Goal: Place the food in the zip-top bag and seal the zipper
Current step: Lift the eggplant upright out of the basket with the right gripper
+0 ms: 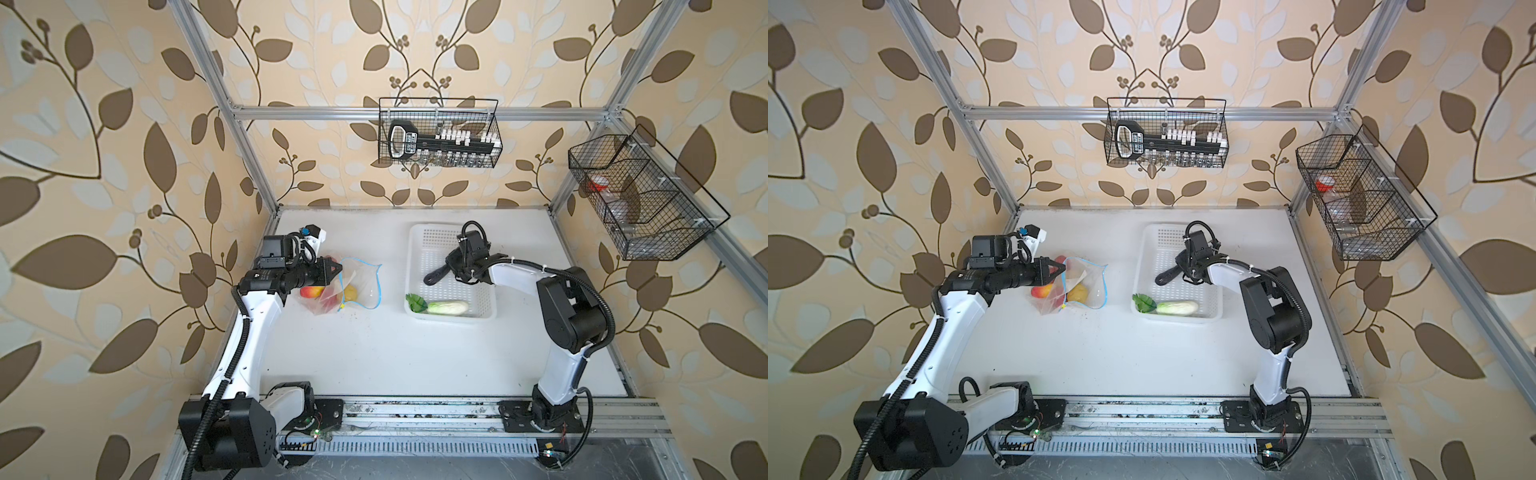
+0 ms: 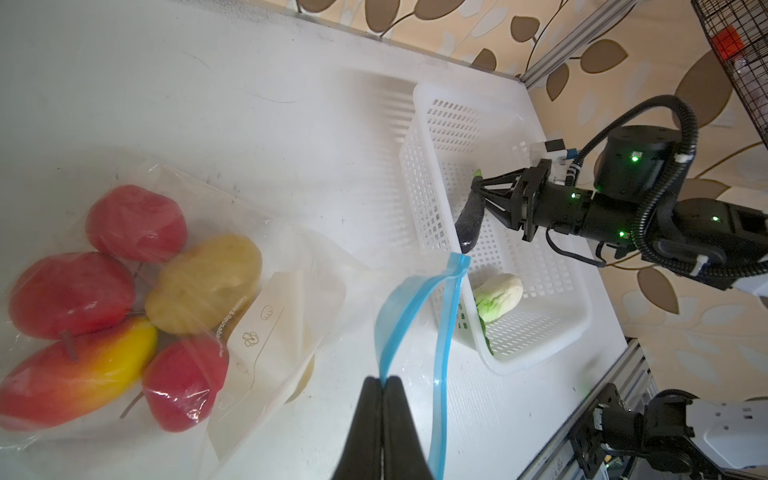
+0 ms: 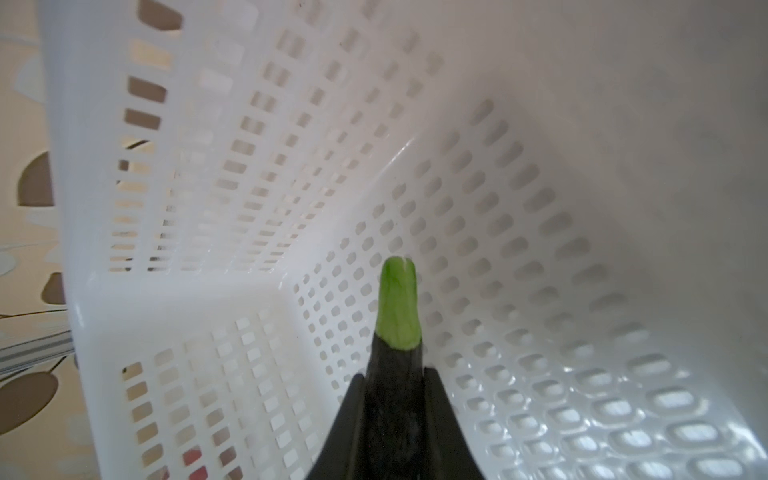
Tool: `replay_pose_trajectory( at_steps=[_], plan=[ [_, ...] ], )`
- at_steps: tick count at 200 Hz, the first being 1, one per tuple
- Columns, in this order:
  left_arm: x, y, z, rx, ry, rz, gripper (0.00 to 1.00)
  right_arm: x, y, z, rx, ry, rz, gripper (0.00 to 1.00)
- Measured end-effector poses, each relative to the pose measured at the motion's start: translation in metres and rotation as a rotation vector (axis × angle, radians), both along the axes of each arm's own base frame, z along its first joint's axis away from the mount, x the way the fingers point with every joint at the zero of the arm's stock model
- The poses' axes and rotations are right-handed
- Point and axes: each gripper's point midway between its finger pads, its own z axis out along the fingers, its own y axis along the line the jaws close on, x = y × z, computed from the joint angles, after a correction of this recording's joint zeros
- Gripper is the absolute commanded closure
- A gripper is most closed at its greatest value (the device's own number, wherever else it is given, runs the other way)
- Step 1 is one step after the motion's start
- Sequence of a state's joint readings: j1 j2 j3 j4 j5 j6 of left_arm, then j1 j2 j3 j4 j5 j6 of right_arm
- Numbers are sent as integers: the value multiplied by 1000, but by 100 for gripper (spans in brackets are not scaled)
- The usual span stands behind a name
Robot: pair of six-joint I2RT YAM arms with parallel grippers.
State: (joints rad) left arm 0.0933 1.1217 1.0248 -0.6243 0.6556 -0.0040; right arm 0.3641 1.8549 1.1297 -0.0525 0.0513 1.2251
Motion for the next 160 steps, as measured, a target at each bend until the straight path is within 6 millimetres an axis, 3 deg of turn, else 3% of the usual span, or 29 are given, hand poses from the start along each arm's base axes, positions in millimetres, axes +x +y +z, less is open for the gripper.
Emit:
replay_pose_trajectory(
  at_steps=[105,160],
  plan=[
    [-1,0,1,-7,7,9,100,-9,-2,53,21,-151,29,95],
    [5,1,18,11,-13,-7,100,-17,11,86,18,-228,68,94]
  ],
)
